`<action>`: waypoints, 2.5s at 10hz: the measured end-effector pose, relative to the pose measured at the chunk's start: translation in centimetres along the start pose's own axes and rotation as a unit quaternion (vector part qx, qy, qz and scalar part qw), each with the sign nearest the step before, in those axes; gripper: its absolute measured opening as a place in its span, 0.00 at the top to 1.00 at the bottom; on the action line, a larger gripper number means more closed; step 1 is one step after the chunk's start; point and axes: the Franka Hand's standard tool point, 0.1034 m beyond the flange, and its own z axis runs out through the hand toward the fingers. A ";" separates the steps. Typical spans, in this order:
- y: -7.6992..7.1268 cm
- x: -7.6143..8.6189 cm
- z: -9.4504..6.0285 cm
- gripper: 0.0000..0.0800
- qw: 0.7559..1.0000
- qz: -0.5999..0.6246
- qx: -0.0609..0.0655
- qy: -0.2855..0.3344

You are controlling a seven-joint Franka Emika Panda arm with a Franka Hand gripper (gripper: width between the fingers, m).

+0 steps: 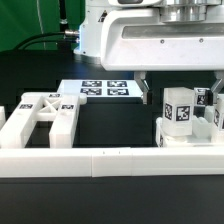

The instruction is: Assemble chair

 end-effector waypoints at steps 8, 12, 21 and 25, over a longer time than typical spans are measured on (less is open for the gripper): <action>0.0 -0.1 0.1 0.59 0.995 -0.105 -0.004 -0.001; 0.0 -0.1 0.2 0.64 1.000 -0.013 -0.003 -0.001; -0.3 0.1 0.3 0.64 0.885 0.464 -0.013 -0.015; -0.1 0.3 0.2 0.41 0.896 0.444 -0.007 -0.014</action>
Offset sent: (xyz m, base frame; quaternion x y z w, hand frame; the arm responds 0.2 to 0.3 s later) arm -0.0011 0.0025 0.0001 -0.0003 -0.0014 -0.1233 0.9924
